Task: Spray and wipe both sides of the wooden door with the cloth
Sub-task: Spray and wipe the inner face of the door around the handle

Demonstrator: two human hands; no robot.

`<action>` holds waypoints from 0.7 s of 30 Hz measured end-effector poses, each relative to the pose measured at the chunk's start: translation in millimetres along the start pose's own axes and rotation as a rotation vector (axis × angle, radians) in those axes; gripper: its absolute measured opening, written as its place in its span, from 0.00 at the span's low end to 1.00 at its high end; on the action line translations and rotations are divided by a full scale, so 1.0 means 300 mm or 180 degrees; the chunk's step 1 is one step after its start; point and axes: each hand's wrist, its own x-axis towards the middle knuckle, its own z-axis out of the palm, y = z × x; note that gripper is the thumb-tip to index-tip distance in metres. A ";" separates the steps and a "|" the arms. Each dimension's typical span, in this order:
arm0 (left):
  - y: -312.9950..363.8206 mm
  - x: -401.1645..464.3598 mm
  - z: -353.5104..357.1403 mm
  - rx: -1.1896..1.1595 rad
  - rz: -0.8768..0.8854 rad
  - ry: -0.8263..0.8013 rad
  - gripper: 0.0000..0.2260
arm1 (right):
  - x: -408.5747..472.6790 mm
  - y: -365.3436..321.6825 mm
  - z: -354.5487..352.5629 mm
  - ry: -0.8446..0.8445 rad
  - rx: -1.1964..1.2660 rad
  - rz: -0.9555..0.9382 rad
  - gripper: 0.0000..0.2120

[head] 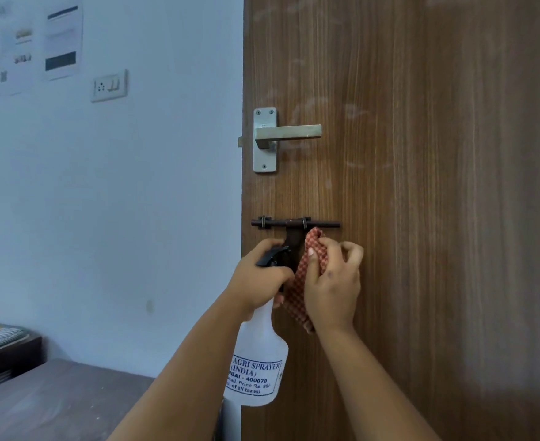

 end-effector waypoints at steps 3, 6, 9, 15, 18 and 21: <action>0.030 0.002 -0.004 -0.0063 -0.0085 -0.0108 0.17 | 0.023 -0.012 -0.038 -0.0282 0.0074 0.0268 0.15; 0.058 -0.016 -0.031 -0.0208 -0.0180 -0.0220 0.08 | 0.098 -0.043 -0.075 -0.1063 0.1535 0.2290 0.18; 0.090 -0.034 -0.053 -0.0101 -0.0300 -0.0327 0.05 | 0.136 -0.116 -0.087 -0.1974 0.2641 0.3682 0.24; 0.113 -0.050 -0.070 0.0443 -0.0243 -0.0124 0.05 | 0.120 -0.192 -0.018 -0.1432 0.3265 0.3511 0.27; 0.110 -0.056 -0.072 0.0517 -0.0191 -0.0021 0.05 | 0.117 -0.195 0.011 -0.1505 0.3267 0.3152 0.19; 0.090 -0.070 -0.076 0.0563 -0.0083 0.0119 0.03 | 0.128 -0.195 0.041 -0.1328 0.2738 0.2925 0.09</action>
